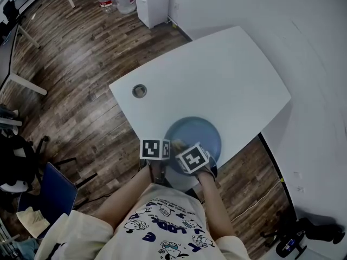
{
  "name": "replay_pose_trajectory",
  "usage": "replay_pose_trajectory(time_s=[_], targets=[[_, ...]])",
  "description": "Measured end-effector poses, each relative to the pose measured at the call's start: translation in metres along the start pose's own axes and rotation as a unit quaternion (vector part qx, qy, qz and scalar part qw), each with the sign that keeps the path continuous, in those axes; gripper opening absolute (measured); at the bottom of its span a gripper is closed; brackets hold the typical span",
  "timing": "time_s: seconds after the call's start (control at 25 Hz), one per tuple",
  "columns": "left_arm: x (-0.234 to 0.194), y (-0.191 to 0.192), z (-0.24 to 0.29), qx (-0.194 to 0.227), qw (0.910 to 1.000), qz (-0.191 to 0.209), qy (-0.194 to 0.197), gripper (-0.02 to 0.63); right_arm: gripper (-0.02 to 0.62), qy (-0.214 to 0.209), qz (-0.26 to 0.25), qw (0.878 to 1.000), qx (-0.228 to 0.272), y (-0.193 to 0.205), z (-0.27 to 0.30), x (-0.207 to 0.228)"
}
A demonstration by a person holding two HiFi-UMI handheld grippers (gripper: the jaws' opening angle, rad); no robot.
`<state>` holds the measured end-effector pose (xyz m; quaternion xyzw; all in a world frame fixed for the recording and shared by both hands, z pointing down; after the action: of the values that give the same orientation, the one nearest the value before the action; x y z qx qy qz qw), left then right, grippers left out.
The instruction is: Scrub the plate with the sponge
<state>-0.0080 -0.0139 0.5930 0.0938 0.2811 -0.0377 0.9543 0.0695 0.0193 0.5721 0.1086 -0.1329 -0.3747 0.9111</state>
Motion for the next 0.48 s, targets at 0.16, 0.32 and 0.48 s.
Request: replay_pose_trajectory(time_s=[0.16, 0.32, 0.48], targets=[[0.001, 0.0, 0.0, -0.001, 1.0, 0.001, 0.0, 0.043, 0.049, 0.002, -0.011, 1.0, -0.004, 0.004, -0.001, -0.002], [0.001, -0.001, -0.001, -0.001, 1.0, 0.003, 0.001, 0.044, 0.049, 0.009, -0.02, 1.0, -0.012, 0.008, -0.004, -0.005], [0.001, 0.001, 0.001, -0.003, 1.0, 0.003, 0.002, 0.043, 0.049, 0.0, -0.016, 1.0, -0.013, 0.017, -0.004, -0.005]])
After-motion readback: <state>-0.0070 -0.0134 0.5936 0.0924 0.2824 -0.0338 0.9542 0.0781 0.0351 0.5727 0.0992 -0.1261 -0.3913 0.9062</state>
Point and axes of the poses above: the fingertips, and each gripper's own axes: z forward along the fingers, x to its right, y out of its underside, the point moved 4 cm from there along -z, backward along the fingers, and after that the axes turned 11 degrees about -z, right-handed, at the moved point
